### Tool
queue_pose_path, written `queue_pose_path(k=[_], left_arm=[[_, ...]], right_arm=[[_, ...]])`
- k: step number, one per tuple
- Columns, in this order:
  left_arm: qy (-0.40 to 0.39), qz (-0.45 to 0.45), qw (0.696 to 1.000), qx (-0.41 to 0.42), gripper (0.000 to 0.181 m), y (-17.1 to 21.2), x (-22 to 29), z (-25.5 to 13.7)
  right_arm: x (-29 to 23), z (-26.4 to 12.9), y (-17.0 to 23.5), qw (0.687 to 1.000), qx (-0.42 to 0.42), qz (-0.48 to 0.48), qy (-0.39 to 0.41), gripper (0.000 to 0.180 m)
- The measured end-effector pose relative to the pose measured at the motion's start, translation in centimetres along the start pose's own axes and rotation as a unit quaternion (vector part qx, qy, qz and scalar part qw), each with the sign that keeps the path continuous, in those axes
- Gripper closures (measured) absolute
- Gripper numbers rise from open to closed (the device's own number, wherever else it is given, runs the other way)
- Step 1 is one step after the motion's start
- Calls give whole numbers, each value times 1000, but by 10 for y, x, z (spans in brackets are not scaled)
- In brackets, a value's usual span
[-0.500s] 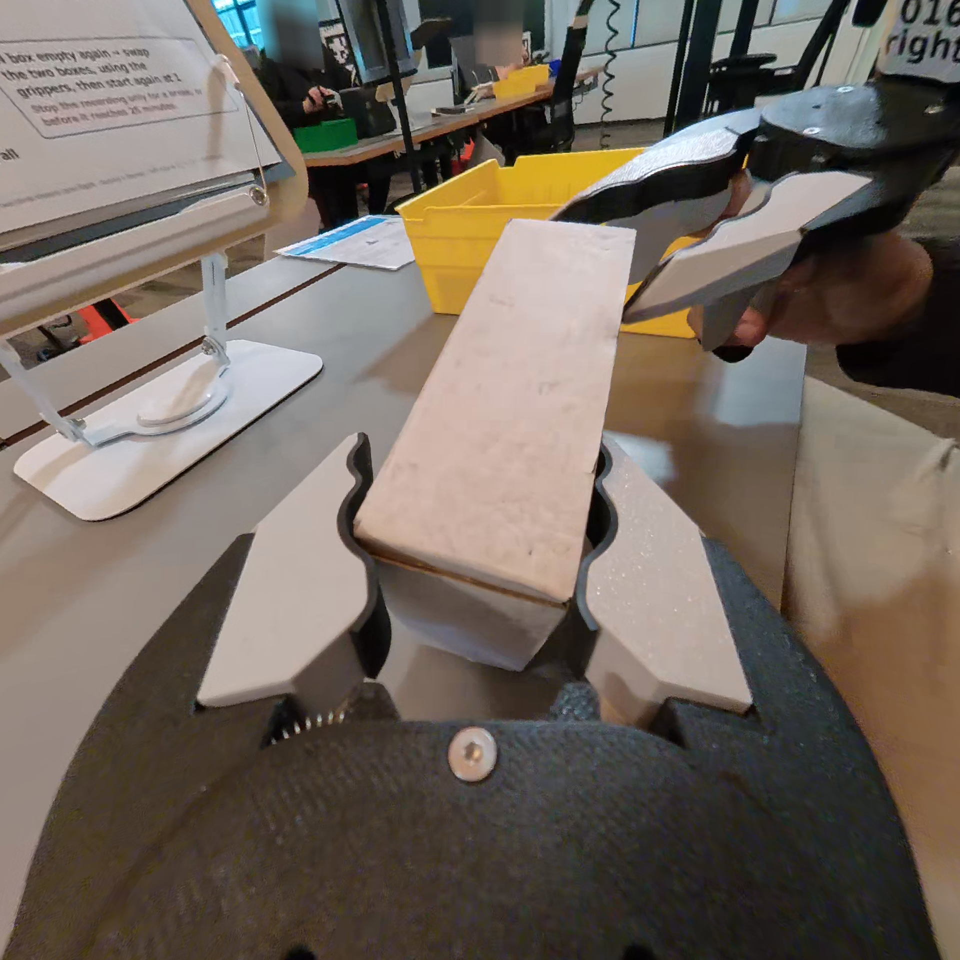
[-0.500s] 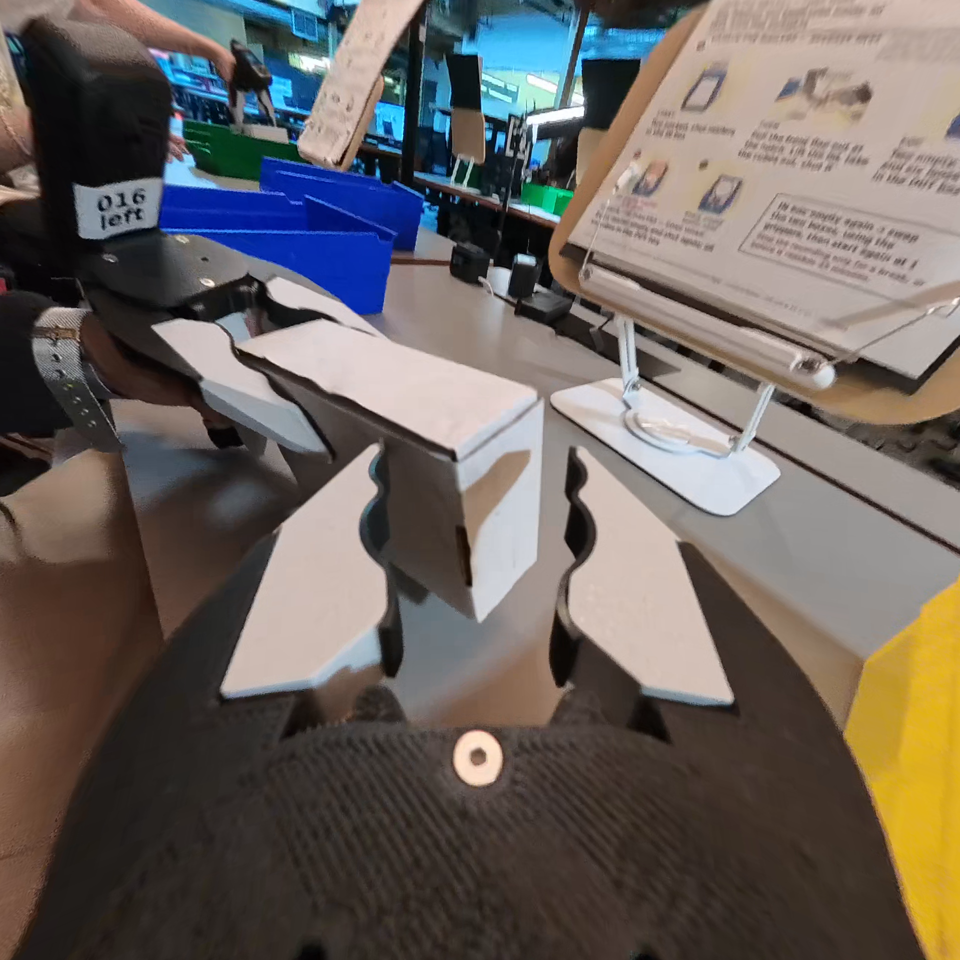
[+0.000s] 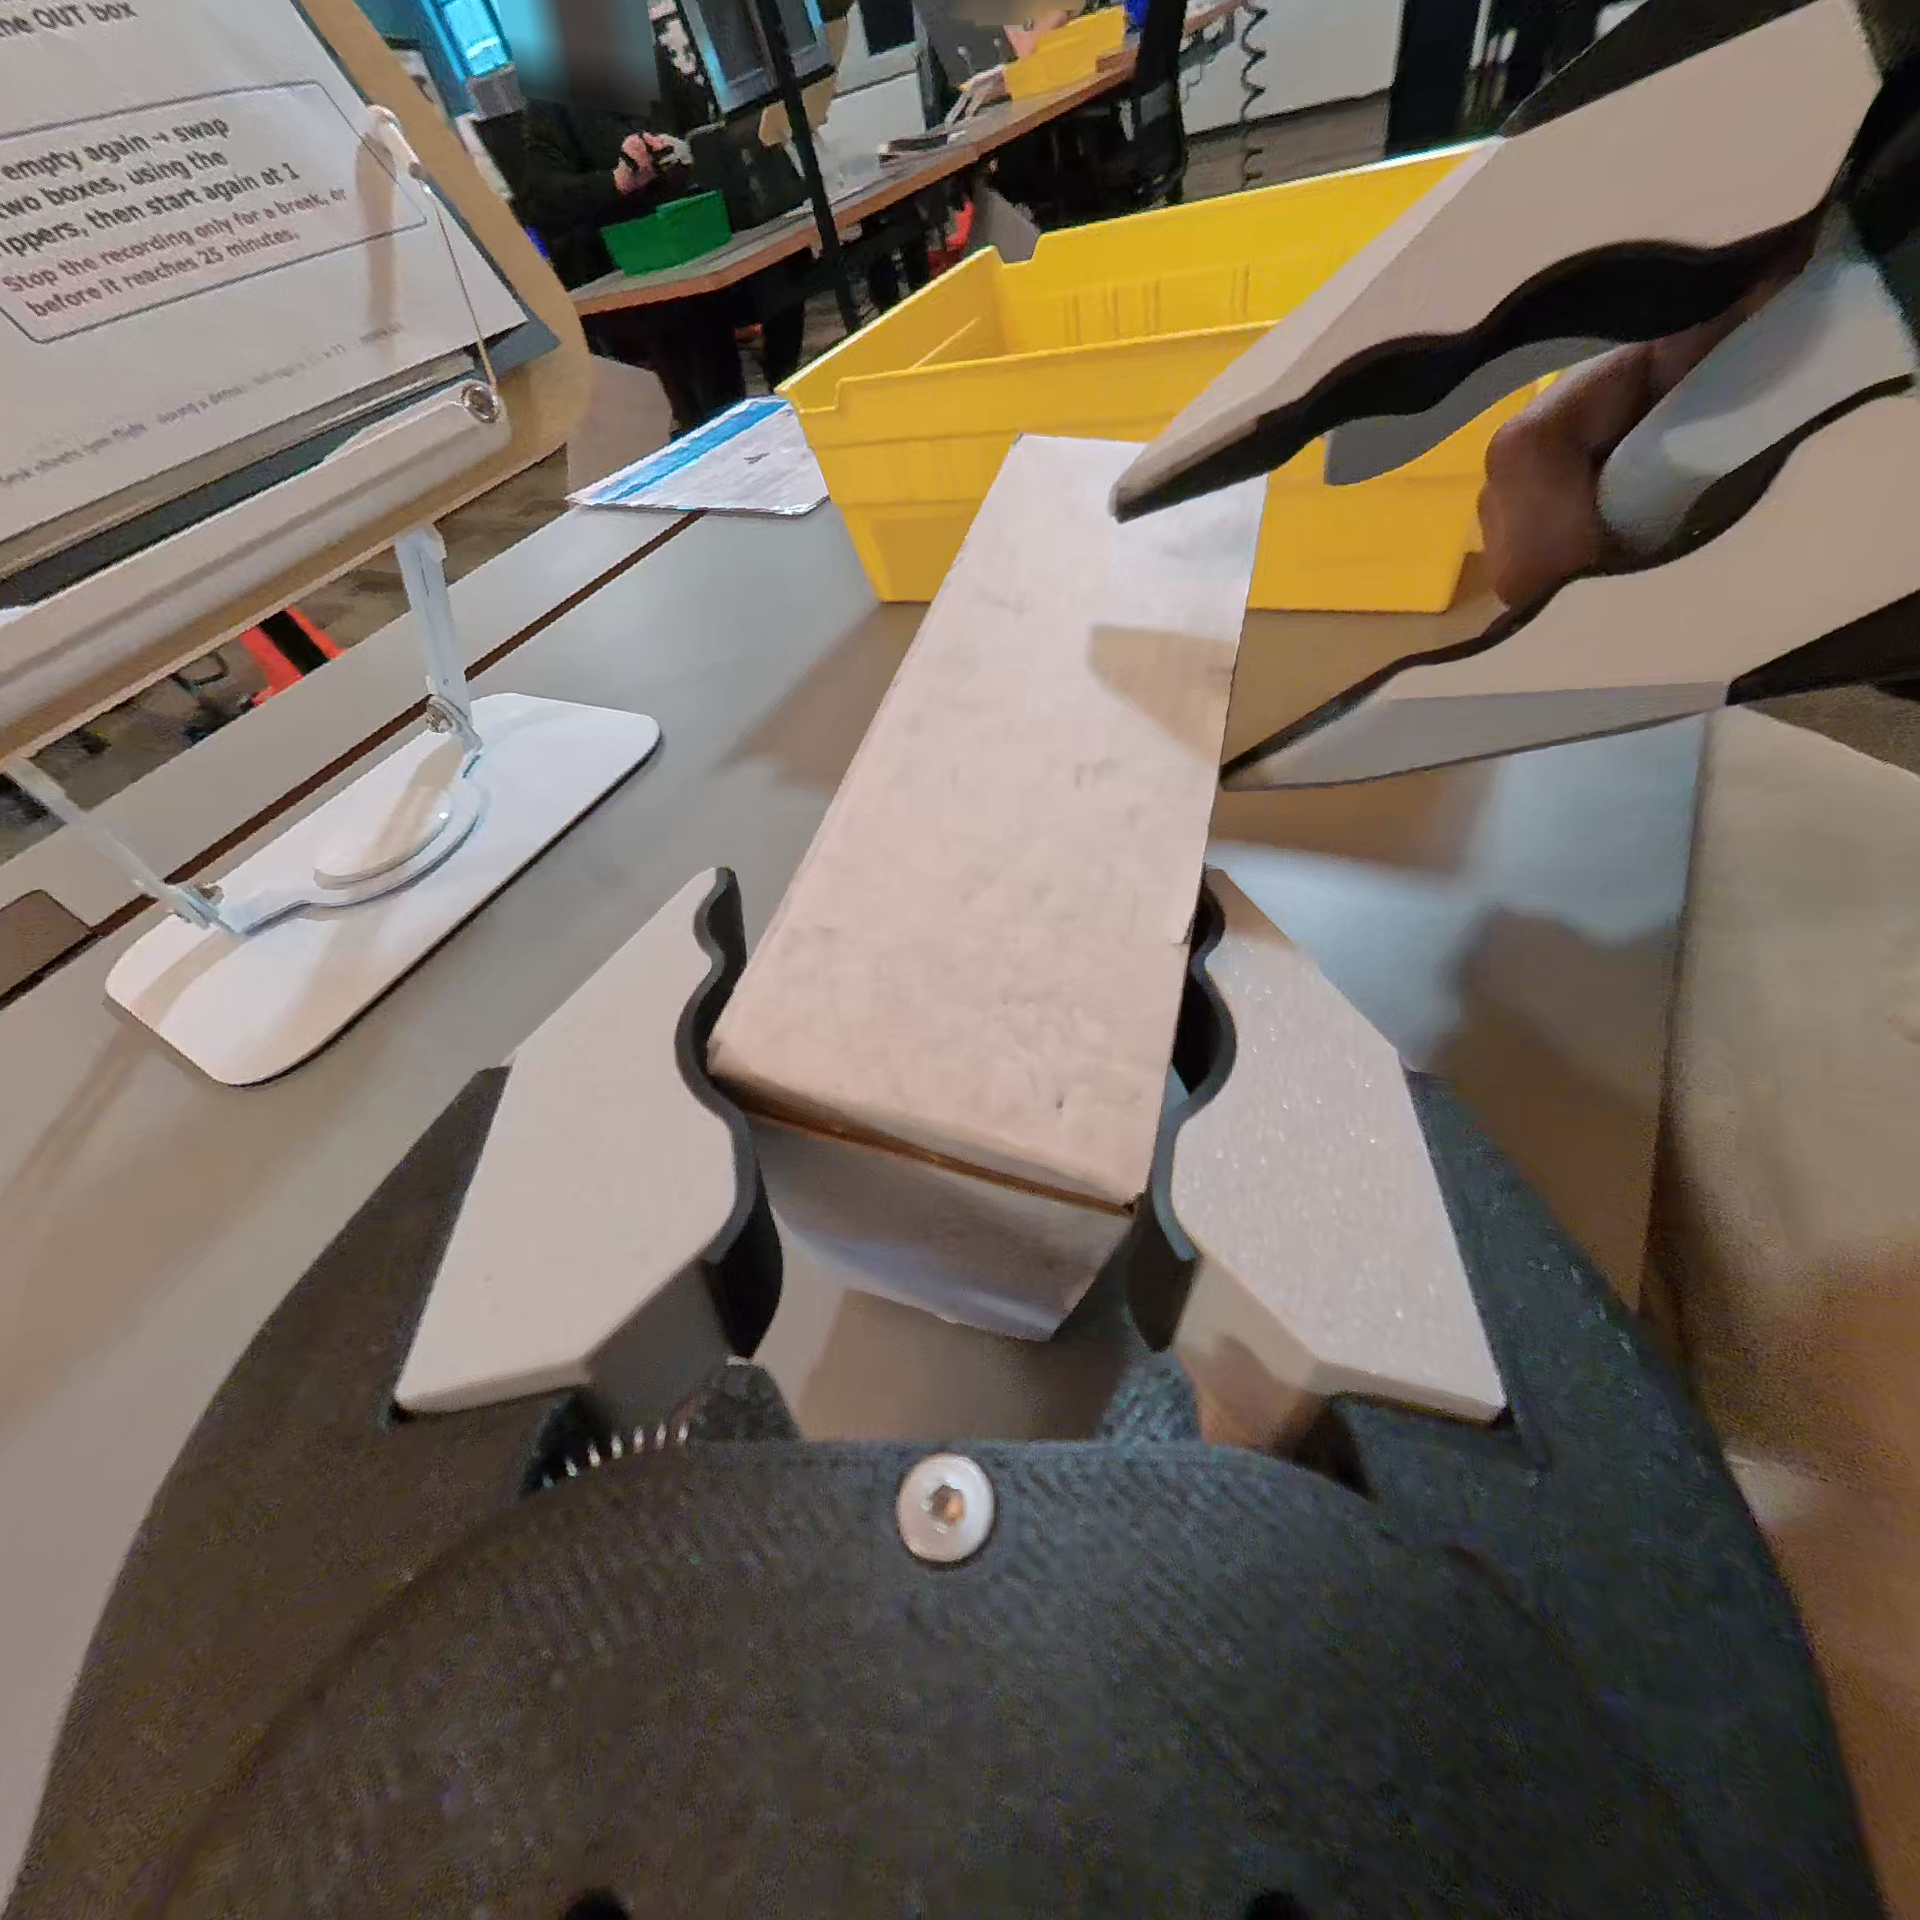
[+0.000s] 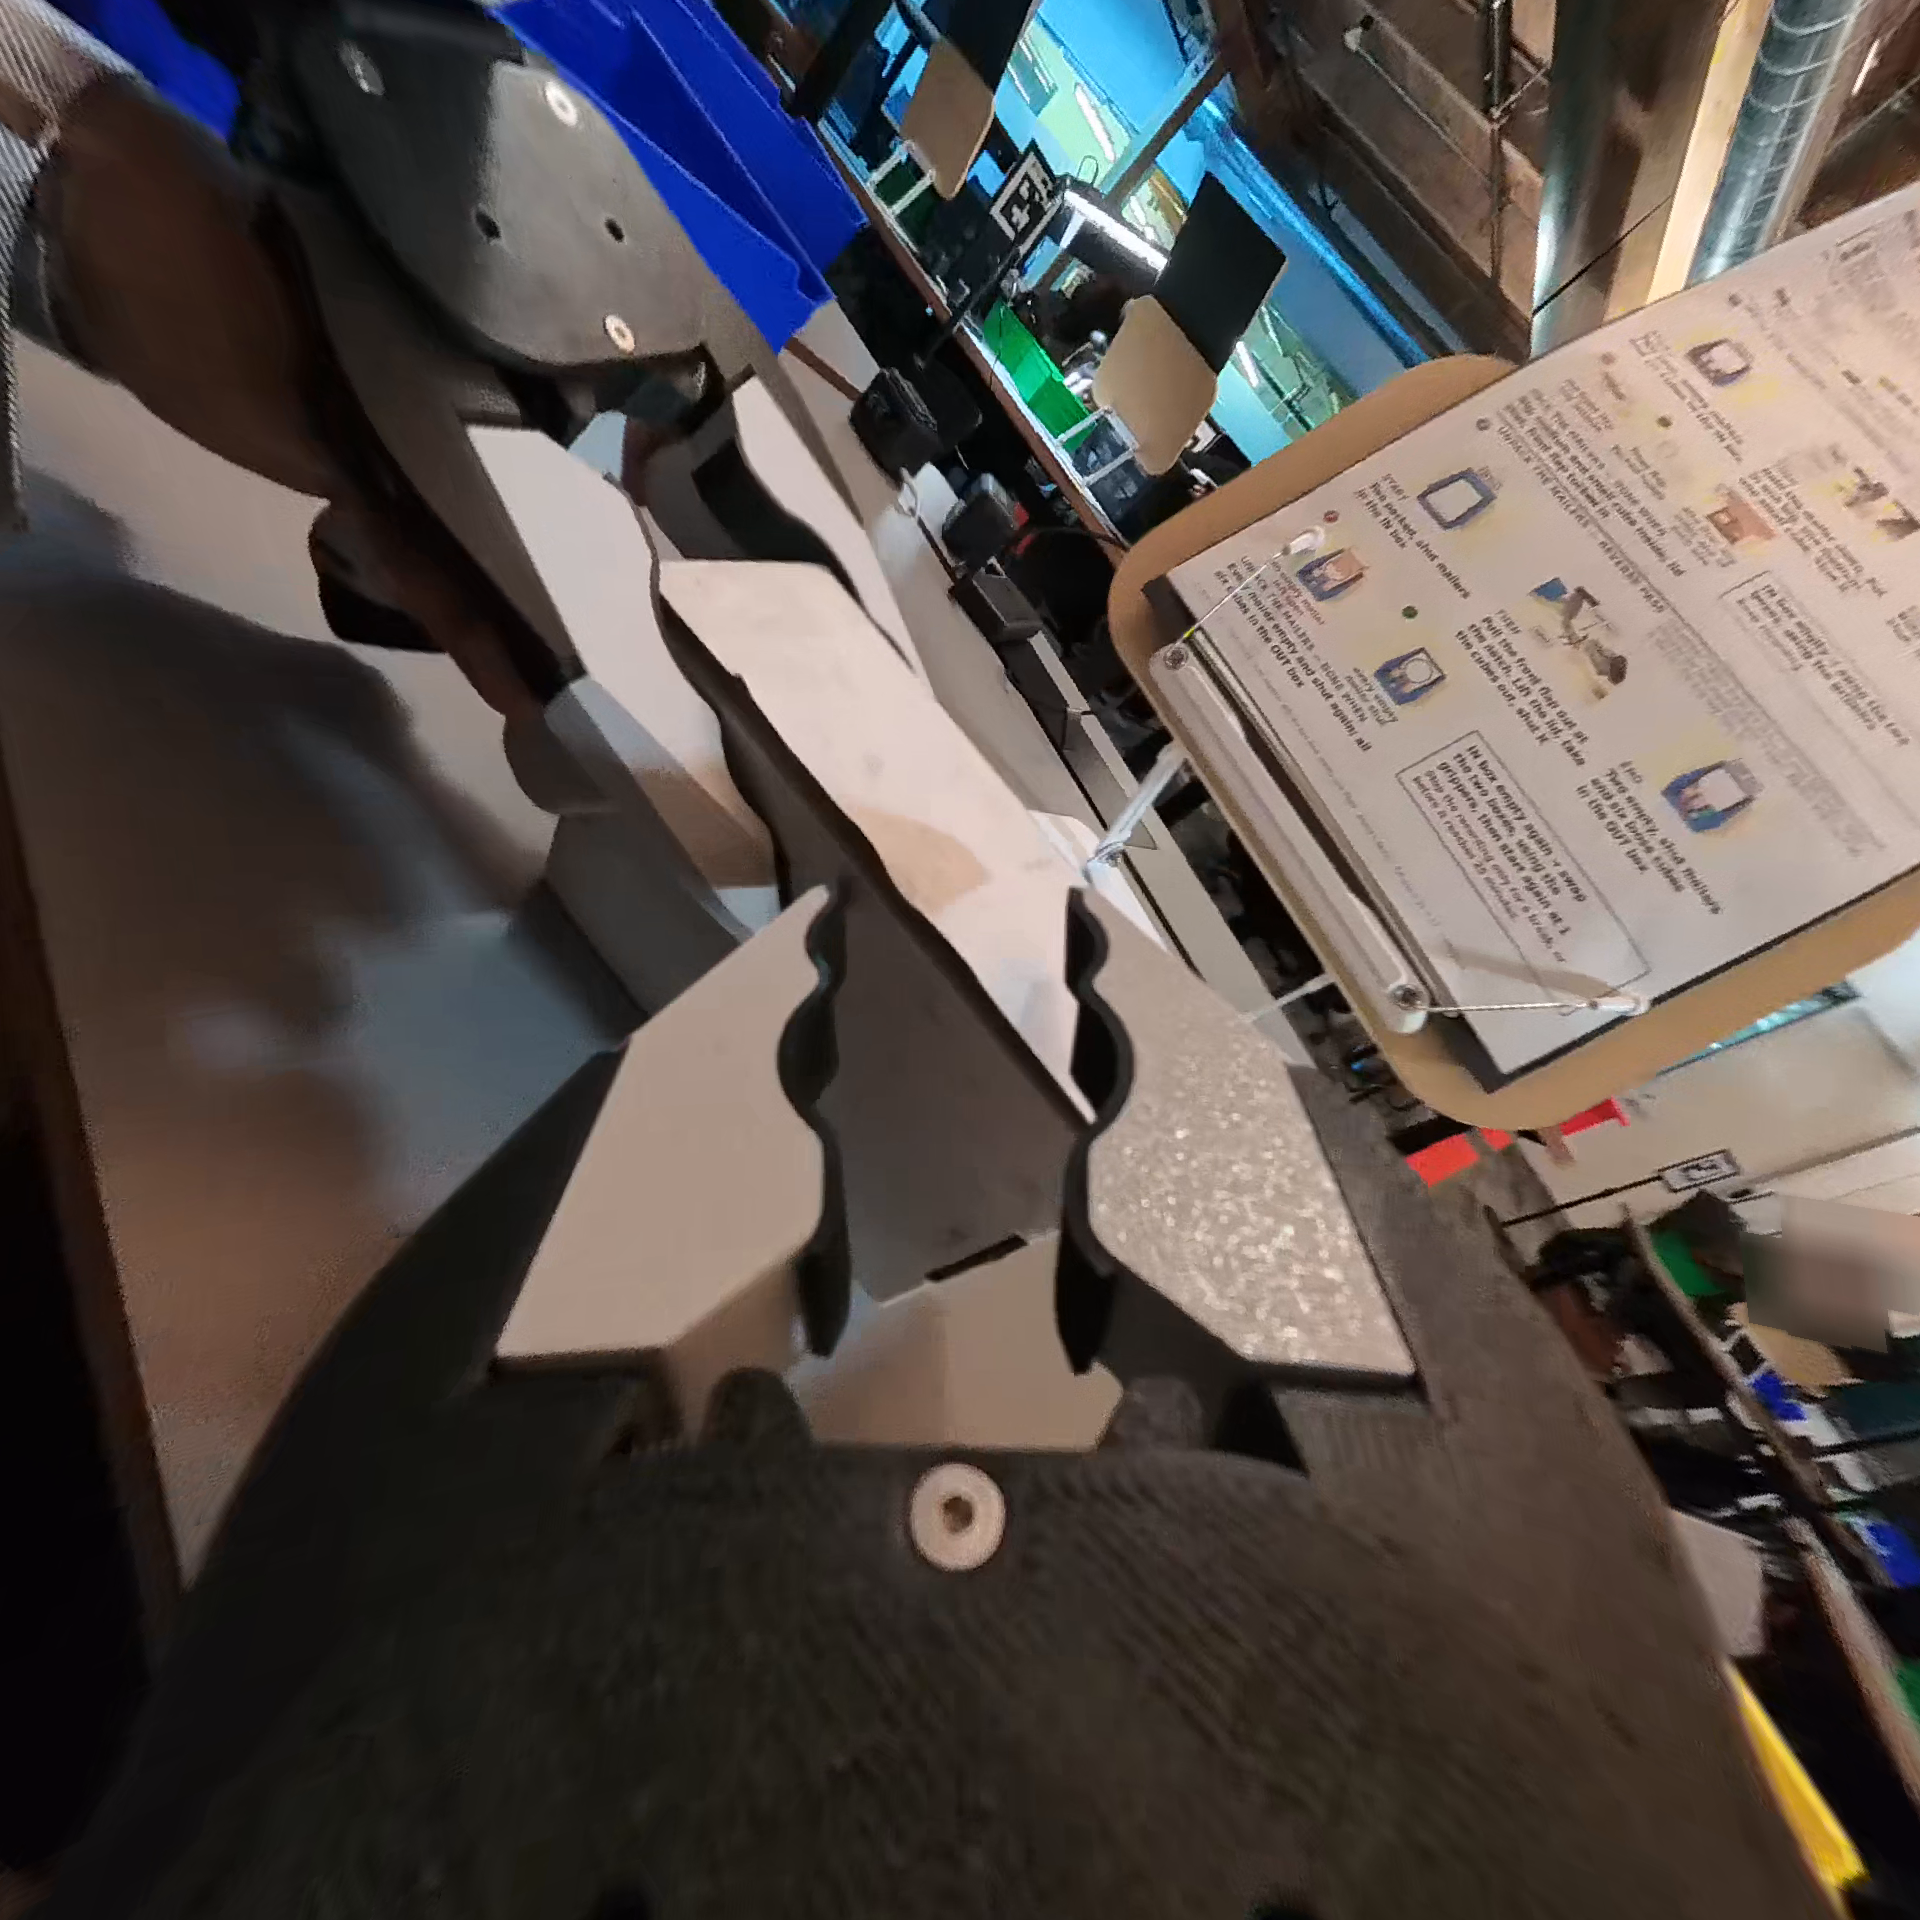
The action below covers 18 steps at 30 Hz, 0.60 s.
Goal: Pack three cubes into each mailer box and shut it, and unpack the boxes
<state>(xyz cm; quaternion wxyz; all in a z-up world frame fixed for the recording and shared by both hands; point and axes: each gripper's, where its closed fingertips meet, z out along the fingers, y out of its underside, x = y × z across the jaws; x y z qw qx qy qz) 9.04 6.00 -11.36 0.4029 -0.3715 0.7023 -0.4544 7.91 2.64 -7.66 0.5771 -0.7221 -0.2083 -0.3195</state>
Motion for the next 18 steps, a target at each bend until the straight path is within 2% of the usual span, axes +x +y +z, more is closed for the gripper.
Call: queue_pose_path(k=[4,10,14,18], left_arm=[[-20,22,1000,-6,96,1,-3,1],[-40,46,998,-26,96,2,-3,4],[-47,51,997,-34,97,2,-5,9],[-35,32,998,-42,97,1,-2,15]], right_arm=[[0,-2,-5,1000,11,-14,2,148],[2,-1,1,998,-7,-54,22,142],[5,0,1,986,-30,-149,69,142],[4,3,-1,960,-50,-250,112,159]])
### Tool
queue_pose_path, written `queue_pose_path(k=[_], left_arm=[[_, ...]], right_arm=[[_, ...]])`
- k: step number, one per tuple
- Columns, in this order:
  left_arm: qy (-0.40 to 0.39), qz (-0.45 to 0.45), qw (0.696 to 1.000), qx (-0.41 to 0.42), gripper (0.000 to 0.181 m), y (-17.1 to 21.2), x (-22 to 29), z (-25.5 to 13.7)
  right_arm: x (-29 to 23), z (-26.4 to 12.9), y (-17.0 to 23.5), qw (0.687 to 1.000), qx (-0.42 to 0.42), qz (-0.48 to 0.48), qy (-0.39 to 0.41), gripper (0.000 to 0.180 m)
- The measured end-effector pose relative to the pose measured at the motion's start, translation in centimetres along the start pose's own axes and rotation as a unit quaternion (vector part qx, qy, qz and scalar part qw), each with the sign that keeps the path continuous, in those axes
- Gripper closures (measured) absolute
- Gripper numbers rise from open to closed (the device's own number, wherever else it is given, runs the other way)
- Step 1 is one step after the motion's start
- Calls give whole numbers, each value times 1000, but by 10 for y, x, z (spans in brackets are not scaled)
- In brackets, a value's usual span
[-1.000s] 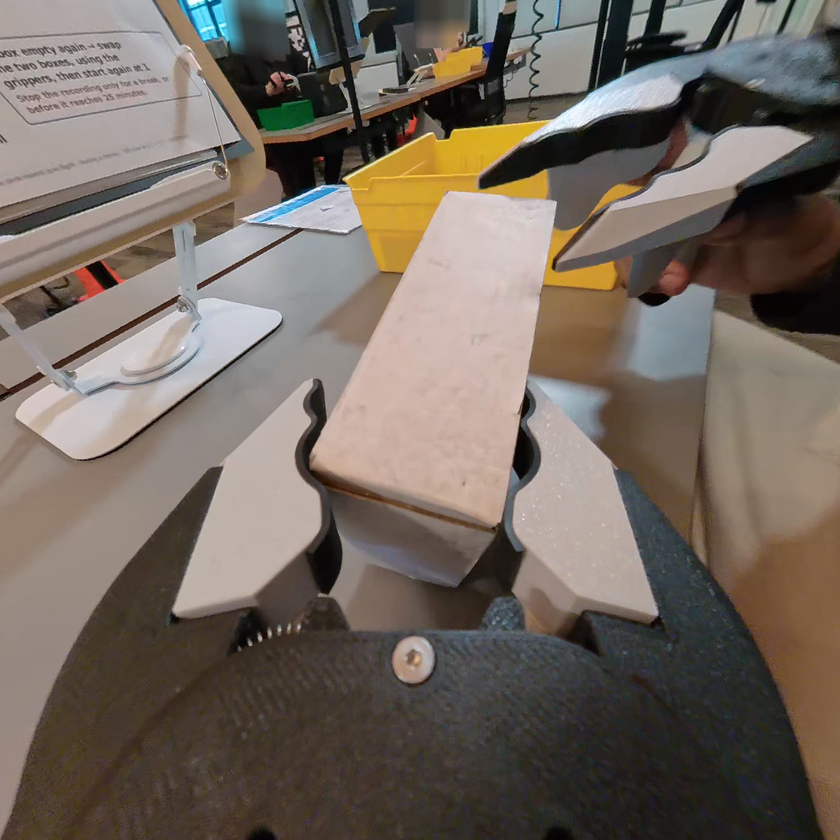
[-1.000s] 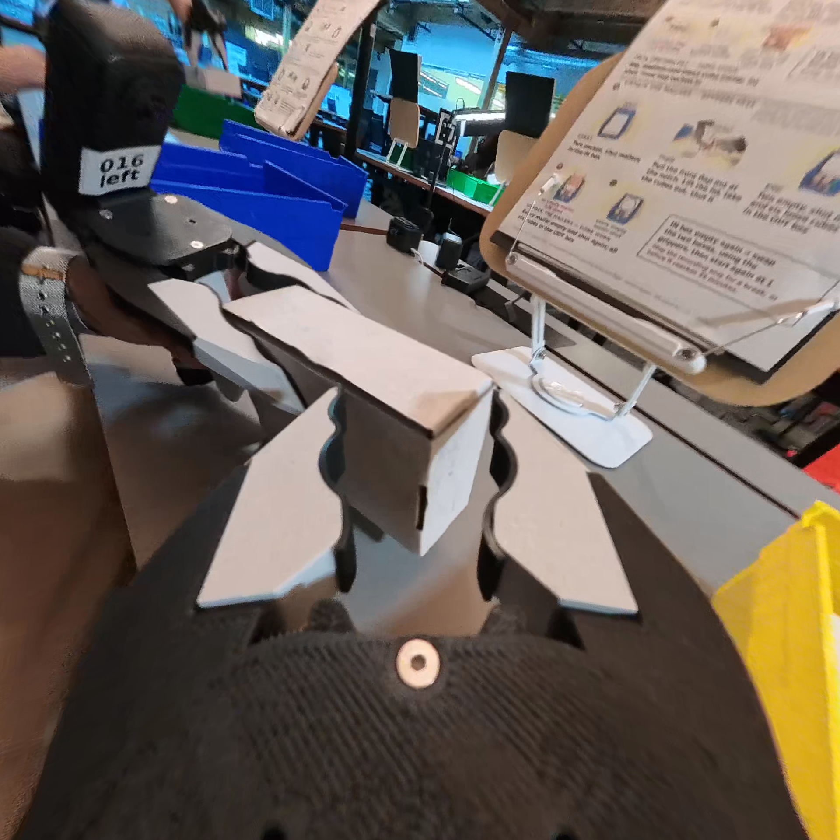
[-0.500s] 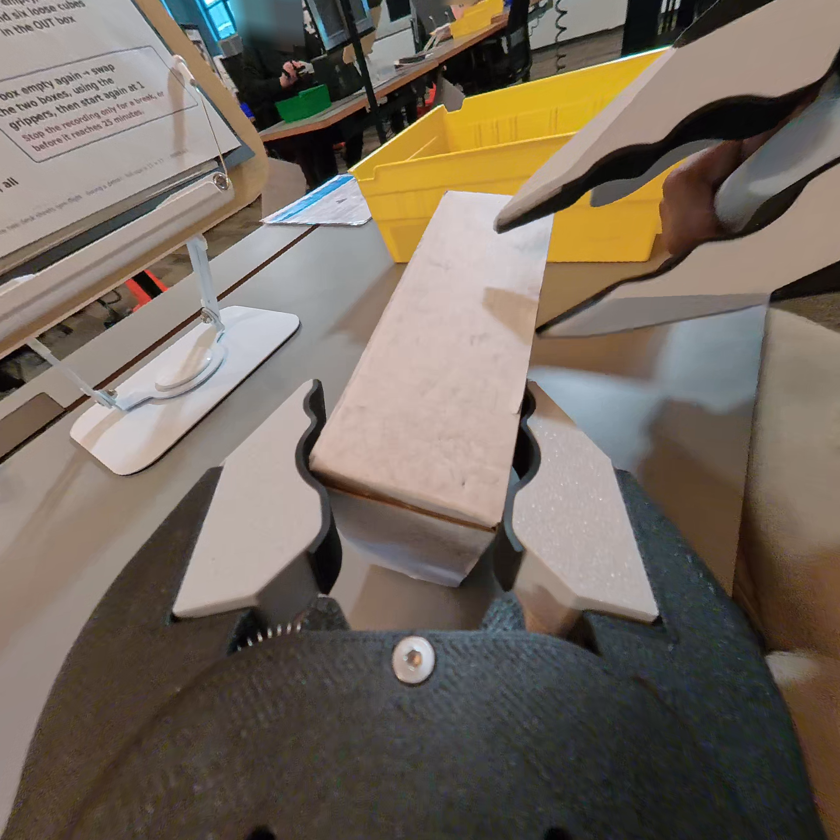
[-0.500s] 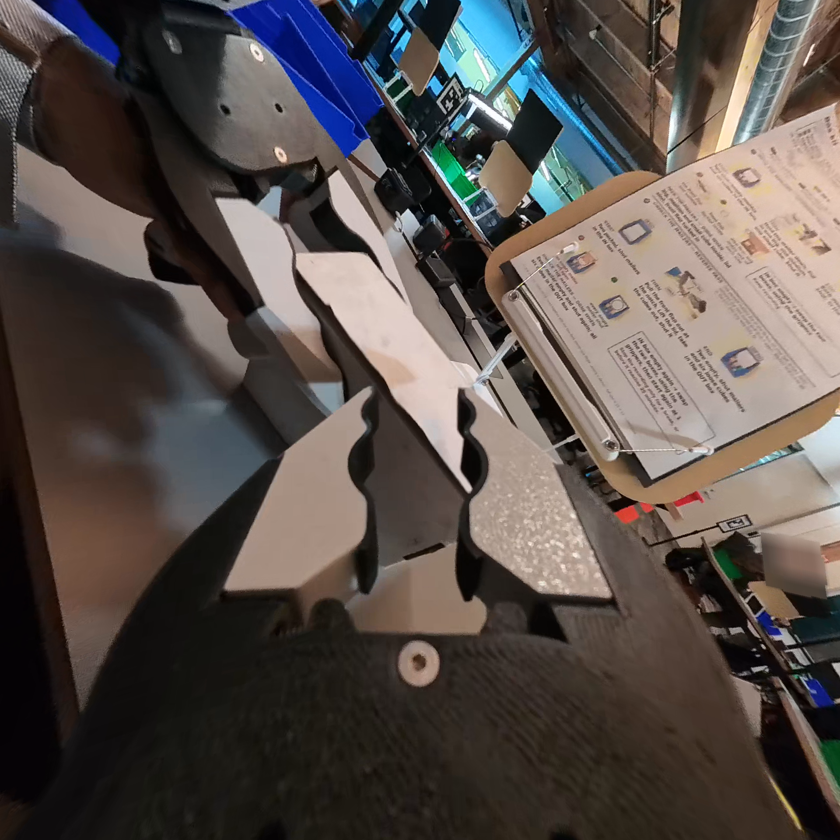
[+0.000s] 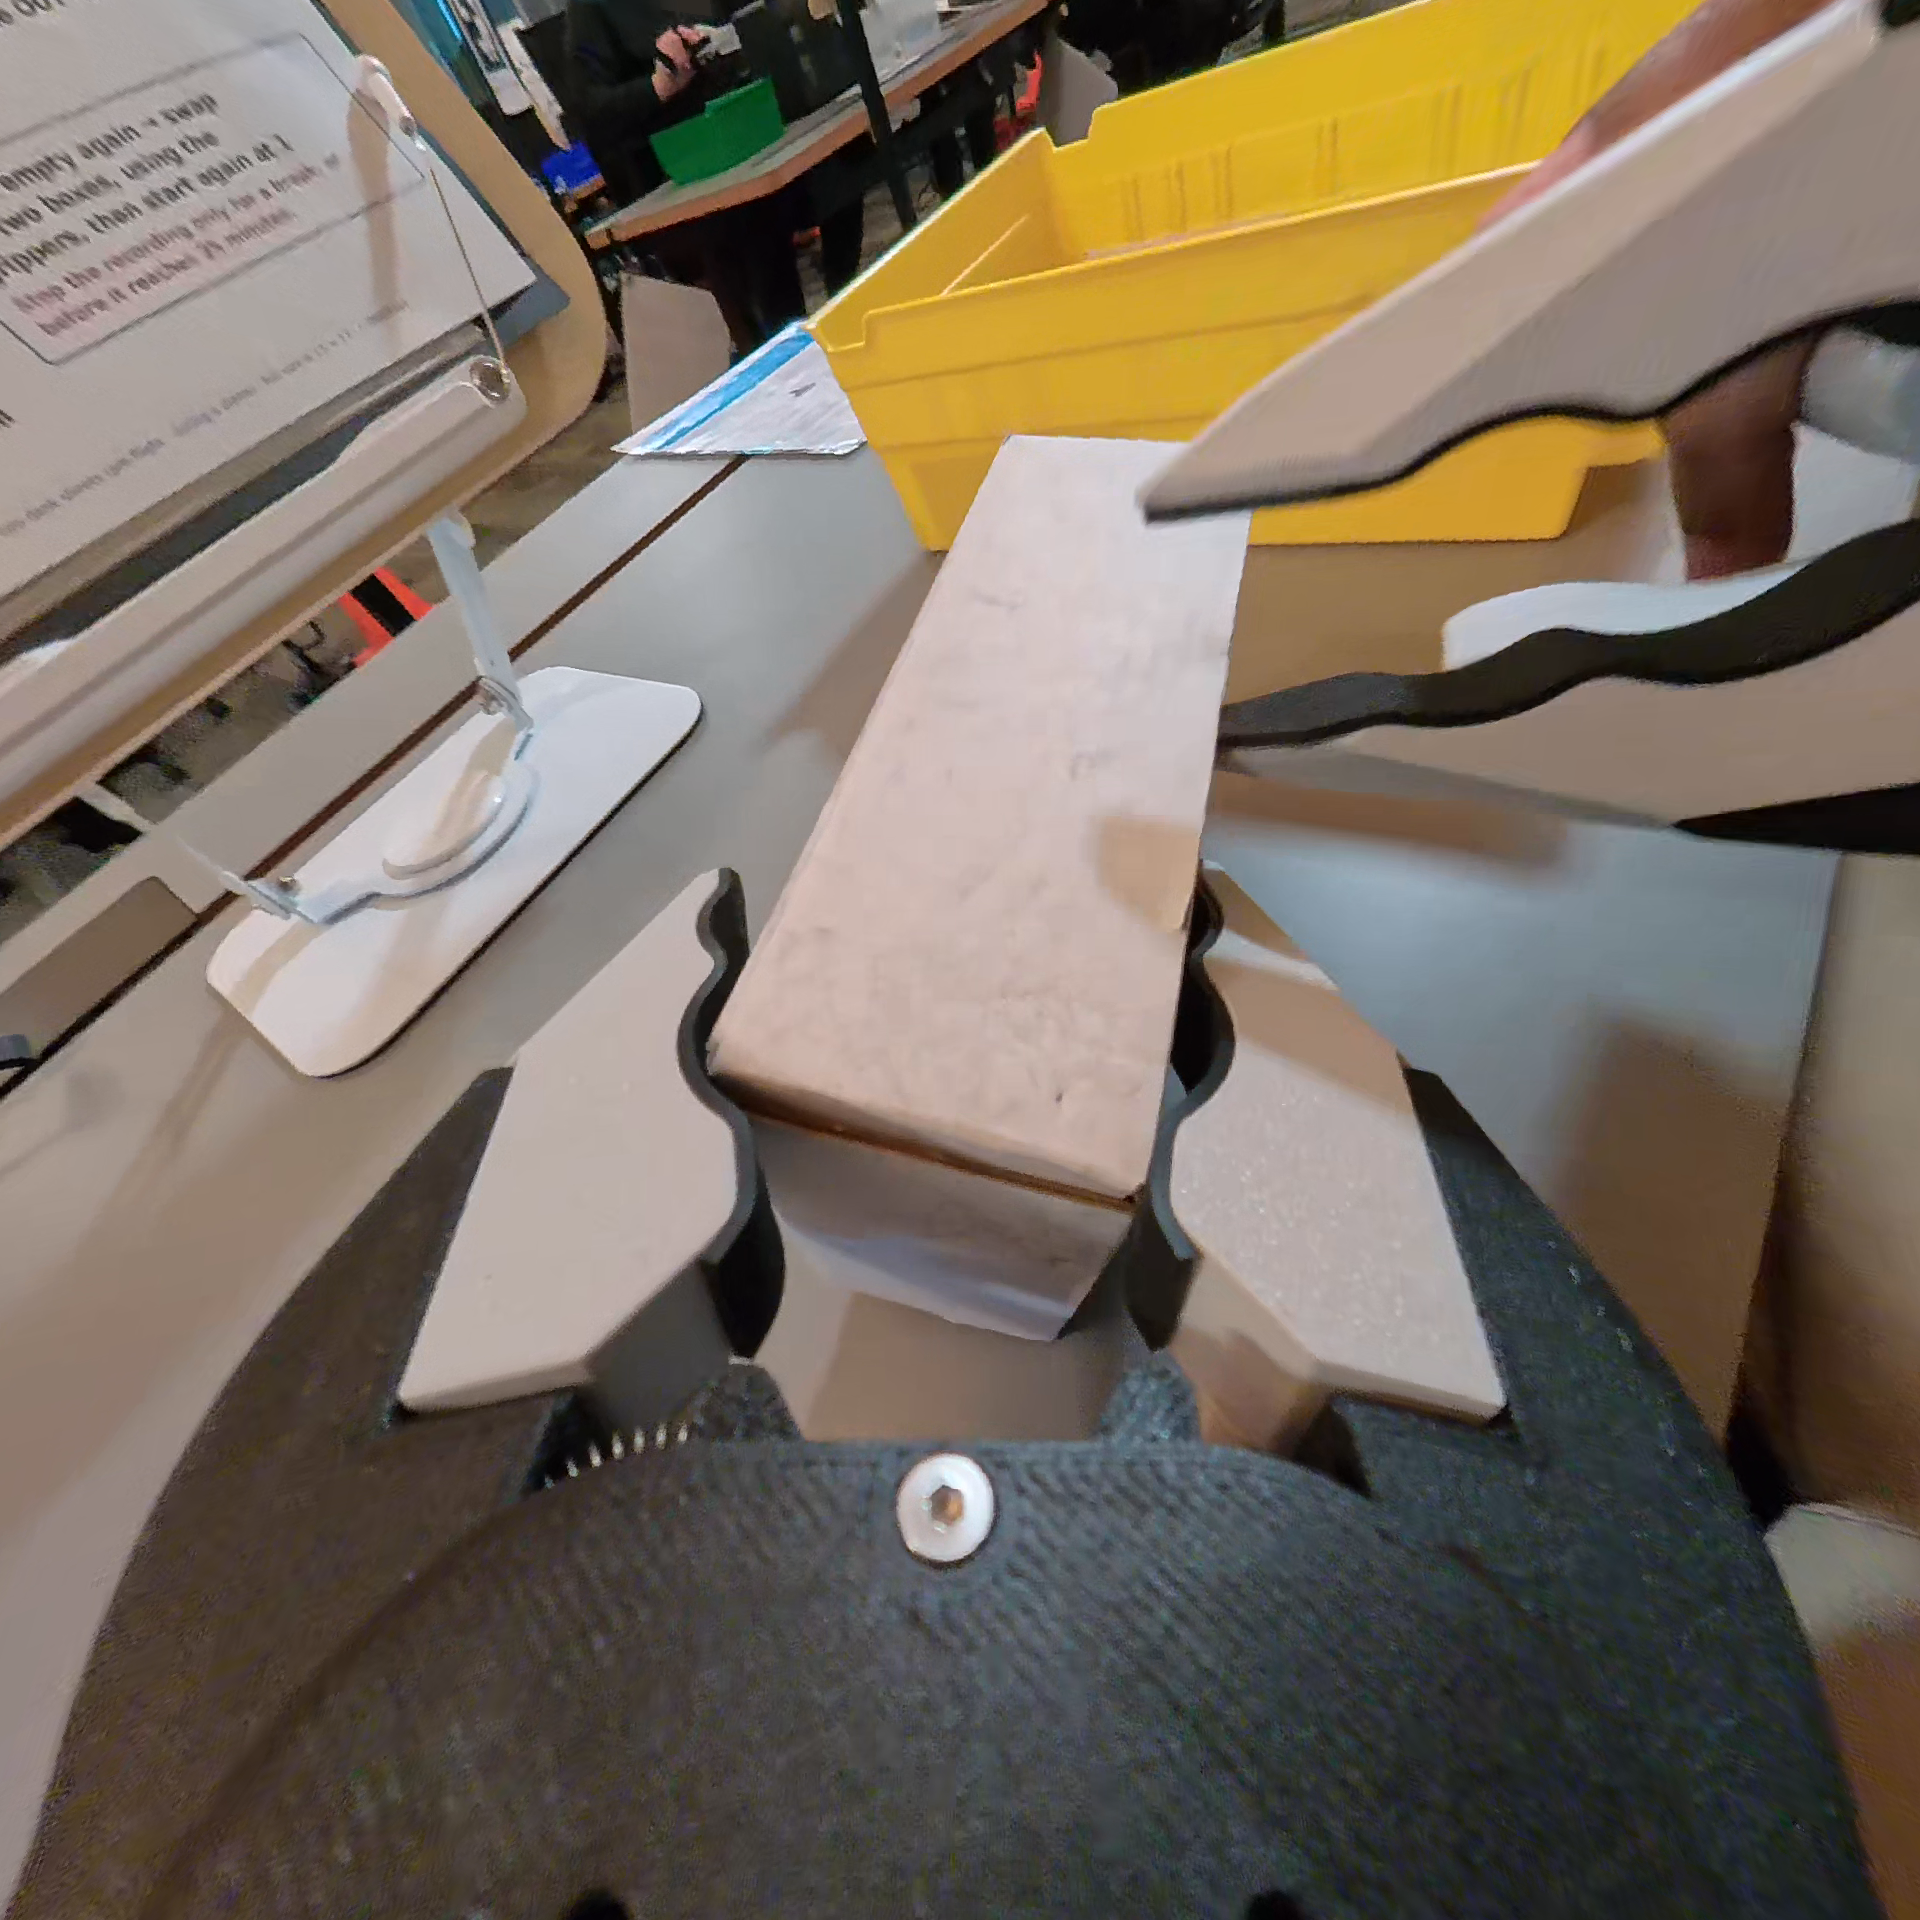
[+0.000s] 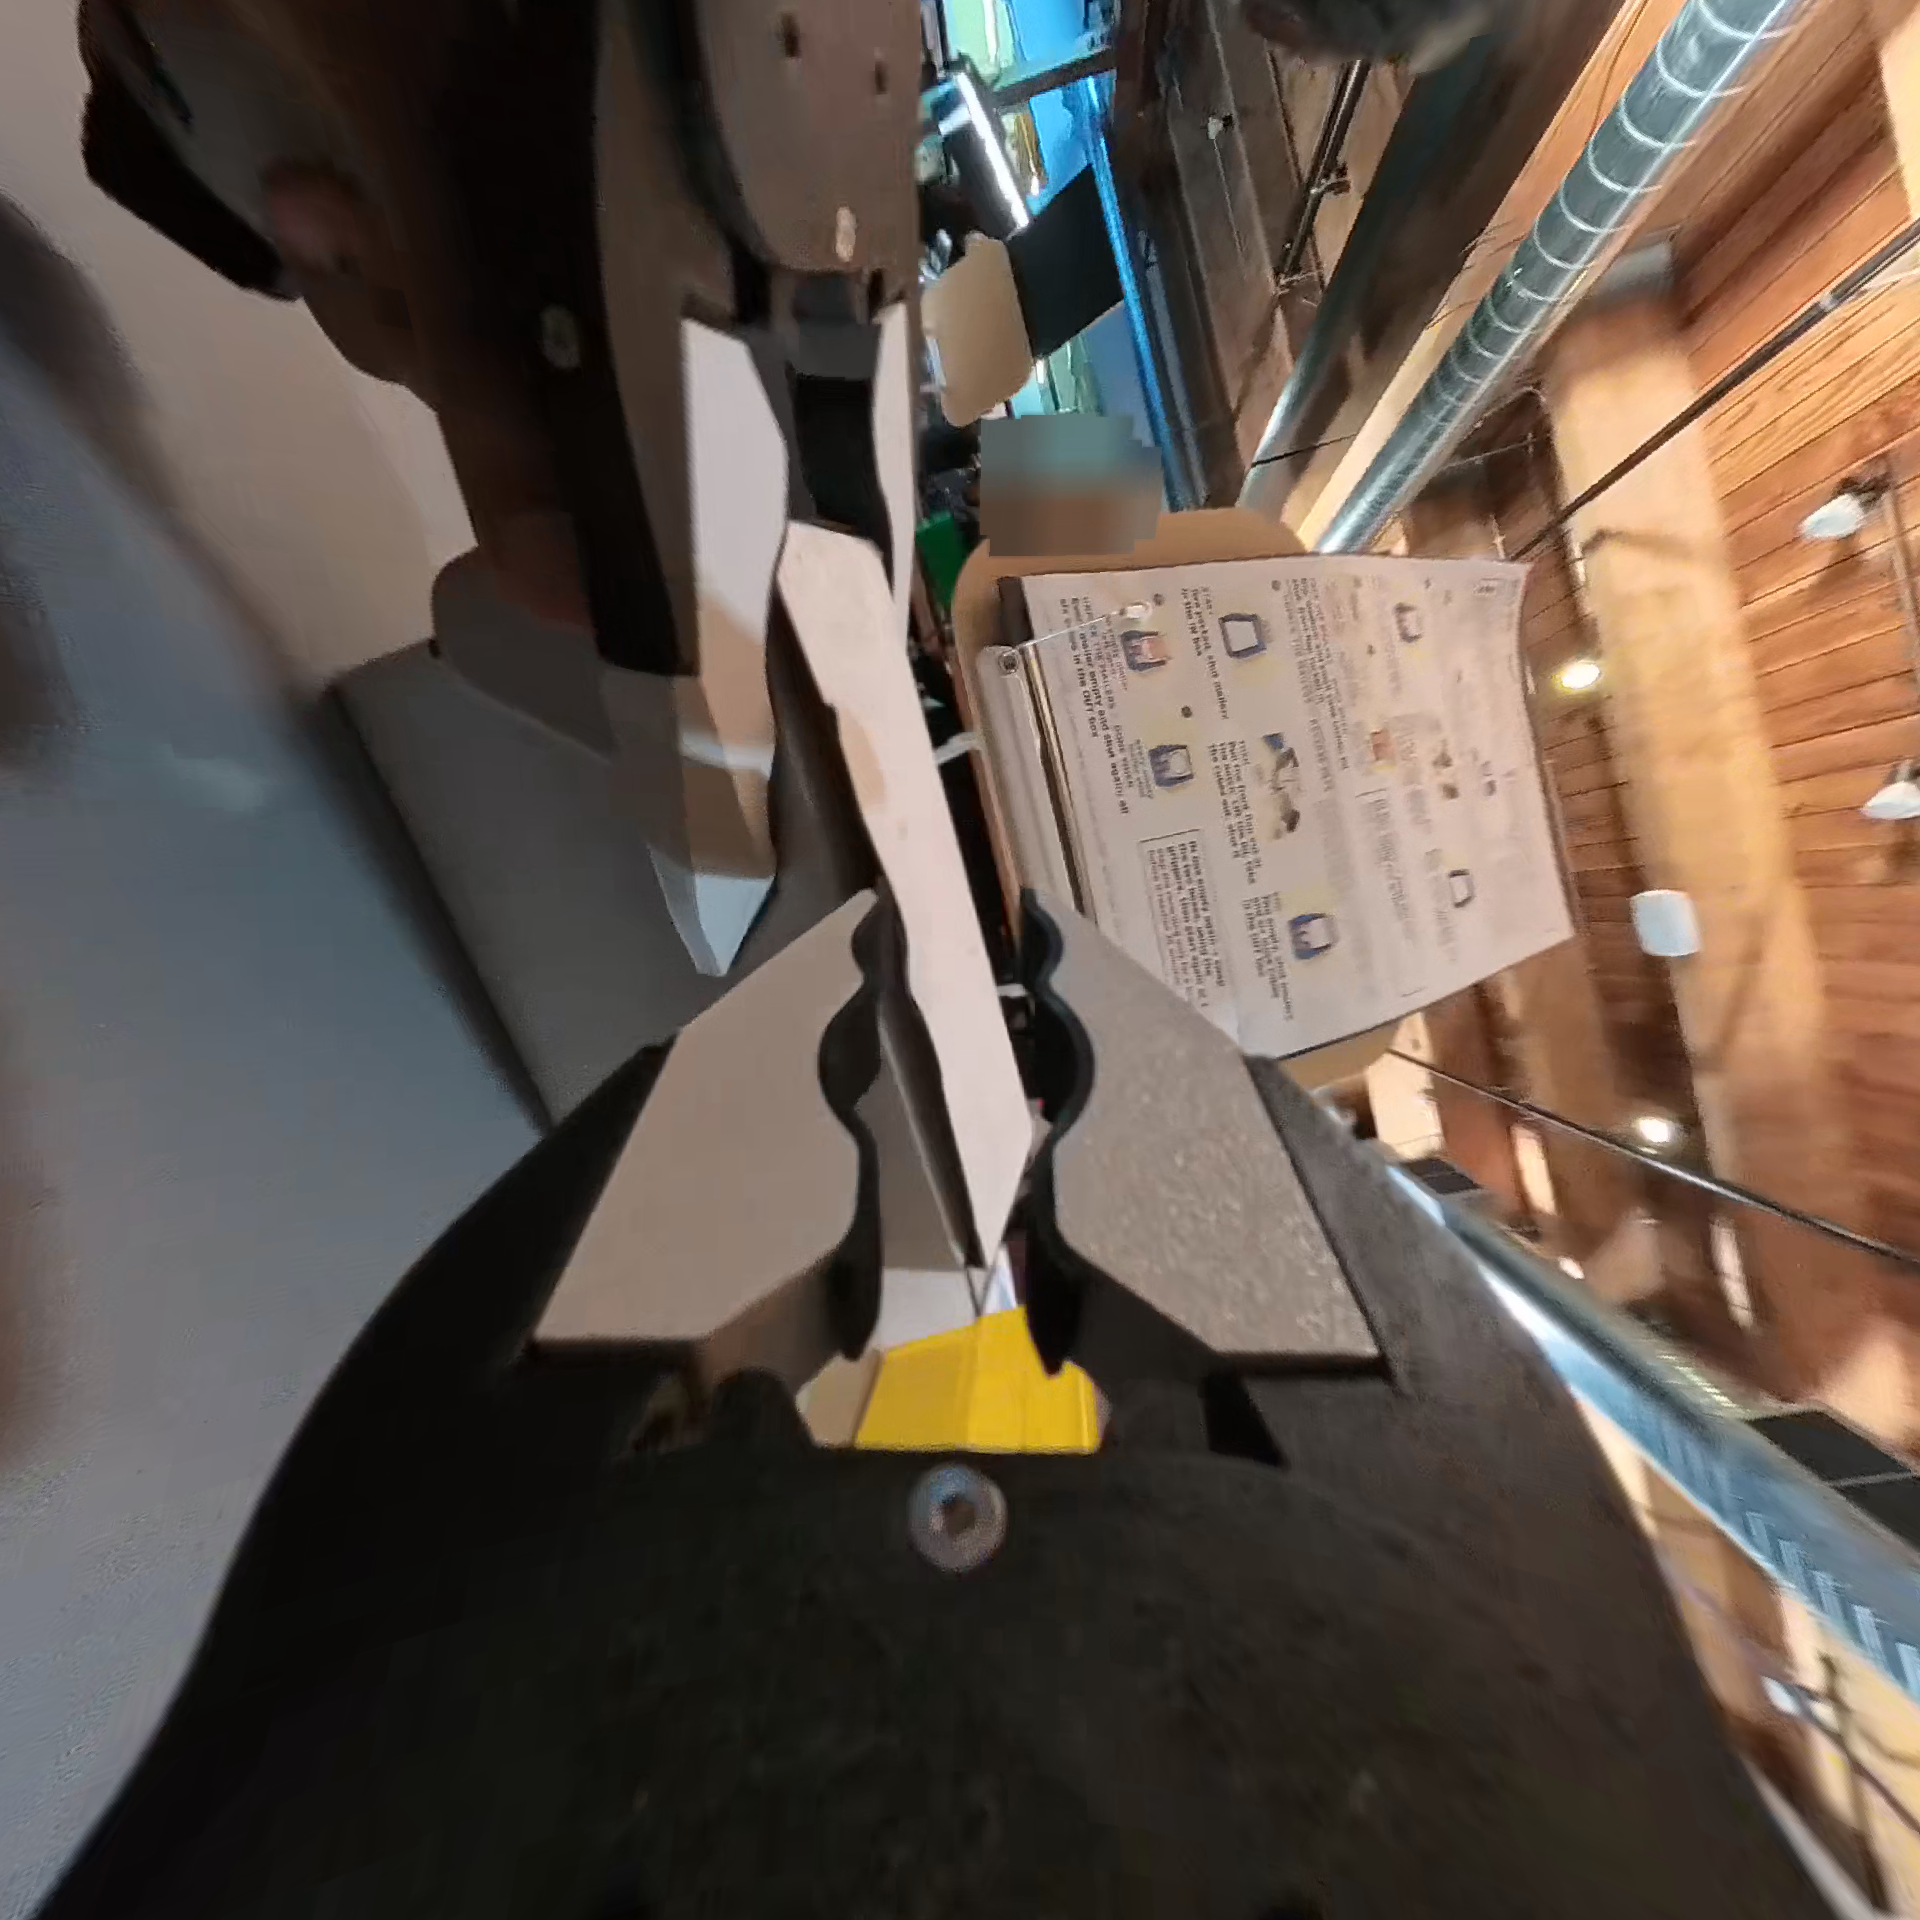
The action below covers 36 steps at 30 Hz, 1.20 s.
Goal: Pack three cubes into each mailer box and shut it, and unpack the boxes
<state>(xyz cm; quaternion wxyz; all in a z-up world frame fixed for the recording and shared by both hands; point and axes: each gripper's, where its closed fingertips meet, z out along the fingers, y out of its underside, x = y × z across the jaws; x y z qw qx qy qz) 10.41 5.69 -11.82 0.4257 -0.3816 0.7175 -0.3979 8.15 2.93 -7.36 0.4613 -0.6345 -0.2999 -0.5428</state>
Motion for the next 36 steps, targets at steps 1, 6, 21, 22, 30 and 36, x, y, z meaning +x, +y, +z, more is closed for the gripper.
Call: queue_pose_path(k=[1,6,21,22,30,36], left_arm=[[1,-2,1000,-1,97,-1,2,1],[-27,23,999,-10,98,-4,-2,-1],[-30,-10,998,48,96,-11,-3,-15],[-37,-4,998,51,94,-8,-4,-16],[-13,-34,998,42,95,4,-2,-15],[-6,-21,998,57,98,1,0,-15]], right_arm=[[-2,1,0,1000,-6,-10,1,164],[5,1,0,1000,-7,25,11,167],[12,1,-12,998,-4,55,21,180],[12,2,-12,998,-4,61,18,180],[1,4,-14,995,27,98,-21,180],[2,2,-12,992,29,119,-35,179]])
